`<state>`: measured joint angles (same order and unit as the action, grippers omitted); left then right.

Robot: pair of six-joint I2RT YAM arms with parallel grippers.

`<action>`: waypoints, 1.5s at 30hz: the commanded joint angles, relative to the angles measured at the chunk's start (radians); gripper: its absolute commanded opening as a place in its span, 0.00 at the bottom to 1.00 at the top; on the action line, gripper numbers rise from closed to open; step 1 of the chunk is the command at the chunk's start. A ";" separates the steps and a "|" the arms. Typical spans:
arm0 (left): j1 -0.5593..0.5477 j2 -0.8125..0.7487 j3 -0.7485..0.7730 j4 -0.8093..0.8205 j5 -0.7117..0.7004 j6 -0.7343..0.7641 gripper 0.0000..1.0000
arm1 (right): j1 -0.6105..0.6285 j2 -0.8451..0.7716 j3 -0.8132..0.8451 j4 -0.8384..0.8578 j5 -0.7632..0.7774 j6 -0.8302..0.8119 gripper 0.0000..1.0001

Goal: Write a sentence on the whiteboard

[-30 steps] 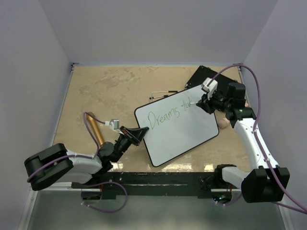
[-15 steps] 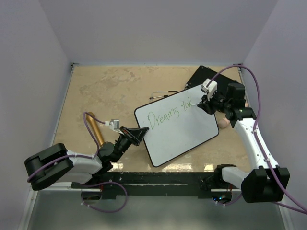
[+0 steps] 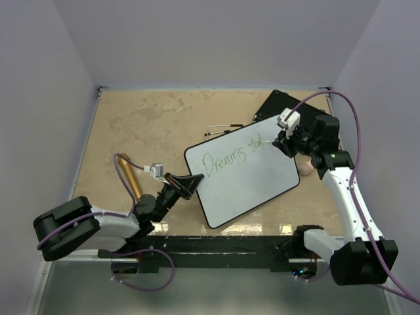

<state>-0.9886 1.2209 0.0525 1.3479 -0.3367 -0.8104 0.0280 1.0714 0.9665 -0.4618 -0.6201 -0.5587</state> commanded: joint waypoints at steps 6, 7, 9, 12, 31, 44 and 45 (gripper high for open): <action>0.001 0.009 -0.051 0.059 0.051 0.148 0.00 | -0.005 0.031 0.012 0.061 -0.023 0.019 0.00; 0.001 0.008 -0.051 0.057 0.051 0.146 0.00 | -0.007 0.032 0.014 0.066 -0.023 0.020 0.00; -0.001 0.012 -0.051 0.060 0.051 0.146 0.00 | -0.007 0.038 0.014 0.072 -0.024 0.020 0.00; -0.001 0.015 -0.051 0.063 0.053 0.146 0.00 | -0.005 0.044 0.008 0.086 -0.017 0.026 0.00; 0.005 0.020 -0.072 0.068 0.059 0.145 0.00 | -0.007 0.064 0.015 0.146 0.042 0.057 0.00; 0.005 0.028 -0.071 0.076 0.064 0.143 0.00 | -0.007 0.081 0.015 0.115 -0.043 0.026 0.00; 0.007 0.028 -0.069 0.076 0.064 0.143 0.00 | -0.007 0.084 0.018 0.104 -0.043 0.014 0.00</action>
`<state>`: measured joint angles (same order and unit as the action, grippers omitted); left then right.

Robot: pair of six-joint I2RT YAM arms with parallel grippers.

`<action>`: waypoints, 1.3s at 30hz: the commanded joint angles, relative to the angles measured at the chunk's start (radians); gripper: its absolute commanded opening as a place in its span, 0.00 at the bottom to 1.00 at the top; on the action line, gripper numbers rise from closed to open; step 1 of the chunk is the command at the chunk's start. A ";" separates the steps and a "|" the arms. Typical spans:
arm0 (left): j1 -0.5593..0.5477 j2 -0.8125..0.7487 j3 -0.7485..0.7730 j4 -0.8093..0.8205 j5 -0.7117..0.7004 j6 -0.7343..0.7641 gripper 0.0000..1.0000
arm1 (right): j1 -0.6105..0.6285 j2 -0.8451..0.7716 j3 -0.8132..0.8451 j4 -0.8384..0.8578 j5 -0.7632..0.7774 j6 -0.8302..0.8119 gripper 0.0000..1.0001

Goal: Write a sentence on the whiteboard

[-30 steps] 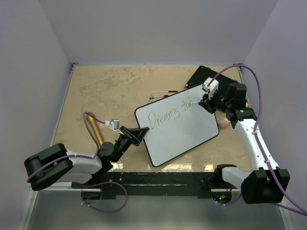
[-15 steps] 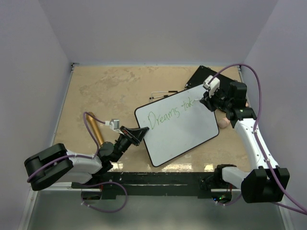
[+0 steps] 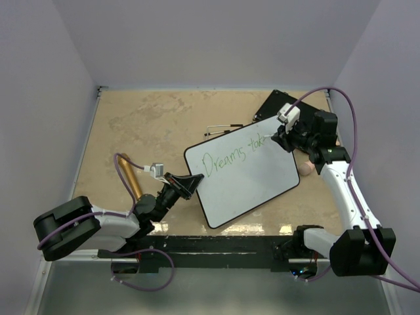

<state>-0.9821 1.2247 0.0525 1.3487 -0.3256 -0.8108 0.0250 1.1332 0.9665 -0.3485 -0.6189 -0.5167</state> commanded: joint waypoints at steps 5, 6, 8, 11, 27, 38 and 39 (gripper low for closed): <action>-0.001 0.024 -0.071 0.075 0.051 0.144 0.00 | -0.004 0.025 0.024 -0.066 -0.050 -0.057 0.00; 0.000 0.024 -0.071 0.075 0.049 0.145 0.00 | -0.004 0.027 0.024 -0.075 -0.050 -0.065 0.00; 0.000 0.024 -0.071 0.075 0.051 0.144 0.00 | -0.004 0.023 0.024 -0.099 -0.050 -0.075 0.00; 0.000 0.024 -0.069 0.073 0.051 0.144 0.00 | -0.004 0.022 0.018 -0.116 -0.044 -0.085 0.00; 0.002 0.018 -0.066 0.069 0.053 0.145 0.00 | -0.016 -0.062 0.012 -0.087 0.016 -0.042 0.00; 0.000 0.016 -0.065 0.061 0.057 0.144 0.00 | -0.023 -0.230 -0.028 -0.061 -0.114 0.032 0.00; 0.002 0.016 -0.063 0.060 0.059 0.144 0.00 | -0.023 -0.230 -0.029 -0.066 -0.117 0.026 0.00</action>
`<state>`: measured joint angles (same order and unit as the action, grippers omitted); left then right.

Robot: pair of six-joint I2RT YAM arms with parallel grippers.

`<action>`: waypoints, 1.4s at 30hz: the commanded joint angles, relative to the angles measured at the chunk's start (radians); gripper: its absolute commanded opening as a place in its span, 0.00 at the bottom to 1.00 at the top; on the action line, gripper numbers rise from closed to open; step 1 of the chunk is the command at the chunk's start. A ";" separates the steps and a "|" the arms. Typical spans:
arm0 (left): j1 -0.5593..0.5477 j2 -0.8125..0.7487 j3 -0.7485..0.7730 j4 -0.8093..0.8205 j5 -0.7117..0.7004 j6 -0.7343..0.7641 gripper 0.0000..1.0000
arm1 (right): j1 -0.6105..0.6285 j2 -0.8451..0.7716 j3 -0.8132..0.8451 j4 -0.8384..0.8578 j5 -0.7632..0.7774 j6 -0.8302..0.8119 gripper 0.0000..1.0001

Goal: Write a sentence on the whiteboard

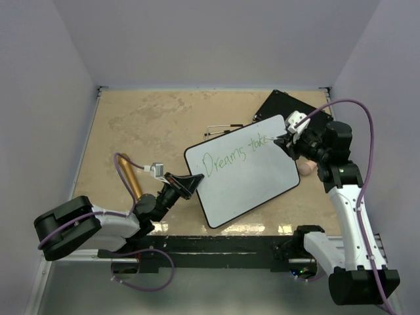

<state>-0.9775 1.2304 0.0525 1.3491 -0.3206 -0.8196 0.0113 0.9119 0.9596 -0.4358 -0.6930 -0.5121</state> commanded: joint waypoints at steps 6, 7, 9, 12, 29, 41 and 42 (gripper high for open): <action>-0.004 0.009 -0.063 0.058 0.055 0.149 0.00 | -0.039 -0.013 -0.038 0.028 -0.079 0.024 0.00; -0.004 0.009 -0.065 0.056 0.055 0.149 0.00 | -0.040 -0.015 -0.042 0.025 -0.086 0.023 0.00; -0.004 0.007 -0.065 0.056 0.055 0.149 0.00 | -0.043 -0.019 -0.048 0.025 -0.085 0.018 0.00; -0.003 0.006 -0.065 0.055 0.057 0.149 0.00 | -0.053 -0.025 -0.051 0.026 -0.089 0.018 0.00; -0.004 -0.051 -0.060 -0.030 0.080 0.204 0.00 | -0.091 -0.007 -0.067 0.006 -0.157 -0.031 0.00; -0.003 -0.051 -0.023 -0.079 0.084 0.260 0.00 | -0.158 -0.001 -0.056 -0.067 -0.284 -0.126 0.00; -0.001 -0.051 -0.025 -0.077 0.084 0.258 0.00 | -0.162 0.001 -0.056 -0.067 -0.284 -0.126 0.00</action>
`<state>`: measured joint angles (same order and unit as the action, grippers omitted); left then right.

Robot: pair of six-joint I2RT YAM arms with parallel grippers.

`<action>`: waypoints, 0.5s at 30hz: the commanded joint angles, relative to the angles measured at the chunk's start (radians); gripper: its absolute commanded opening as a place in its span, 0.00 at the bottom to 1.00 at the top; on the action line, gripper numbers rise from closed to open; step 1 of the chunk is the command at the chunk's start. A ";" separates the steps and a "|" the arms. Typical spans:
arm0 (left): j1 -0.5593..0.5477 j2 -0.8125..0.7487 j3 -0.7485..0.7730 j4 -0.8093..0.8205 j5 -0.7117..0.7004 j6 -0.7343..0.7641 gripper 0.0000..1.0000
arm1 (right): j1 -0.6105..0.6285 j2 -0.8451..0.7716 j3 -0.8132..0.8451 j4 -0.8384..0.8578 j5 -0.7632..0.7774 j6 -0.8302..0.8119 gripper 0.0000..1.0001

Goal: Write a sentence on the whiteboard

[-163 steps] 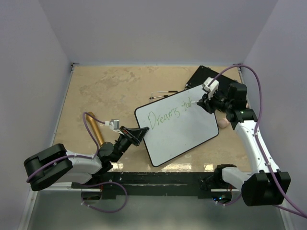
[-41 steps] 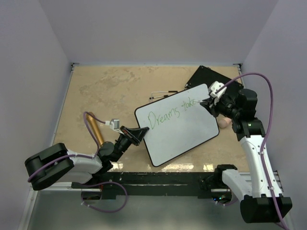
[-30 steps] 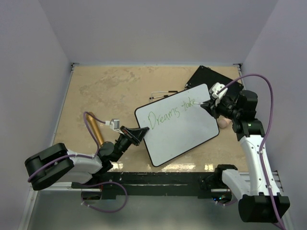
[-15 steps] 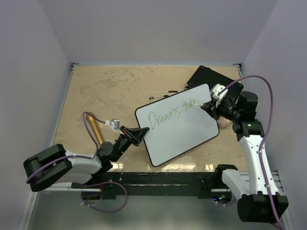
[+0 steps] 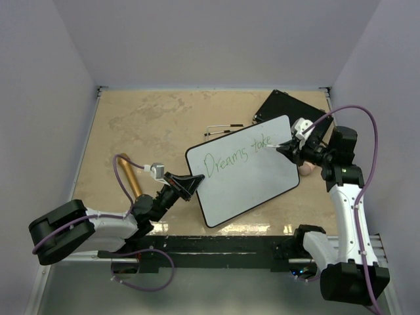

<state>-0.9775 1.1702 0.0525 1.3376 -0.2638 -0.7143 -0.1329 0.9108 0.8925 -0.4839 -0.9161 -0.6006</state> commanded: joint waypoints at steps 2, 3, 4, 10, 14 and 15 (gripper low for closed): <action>0.000 0.006 -0.028 -0.068 0.034 0.150 0.00 | -0.030 0.002 0.010 -0.021 -0.066 -0.044 0.00; 0.000 0.005 -0.029 -0.068 0.037 0.150 0.00 | -0.033 0.000 0.010 -0.025 -0.072 -0.045 0.00; 0.002 0.006 -0.029 -0.068 0.038 0.150 0.00 | -0.039 -0.003 0.010 -0.030 -0.075 -0.054 0.00; 0.011 0.006 -0.020 -0.069 0.064 0.142 0.00 | -0.065 -0.020 0.003 -0.039 -0.089 -0.076 0.00; 0.013 0.005 -0.029 -0.071 0.075 0.130 0.00 | -0.071 -0.013 0.006 -0.050 -0.096 -0.091 0.00; 0.014 0.006 -0.034 -0.068 0.075 0.125 0.00 | -0.077 -0.013 0.006 -0.053 -0.099 -0.094 0.00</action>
<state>-0.9688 1.1683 0.0525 1.3376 -0.2417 -0.7139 -0.1955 0.9077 0.8925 -0.5217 -0.9707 -0.6621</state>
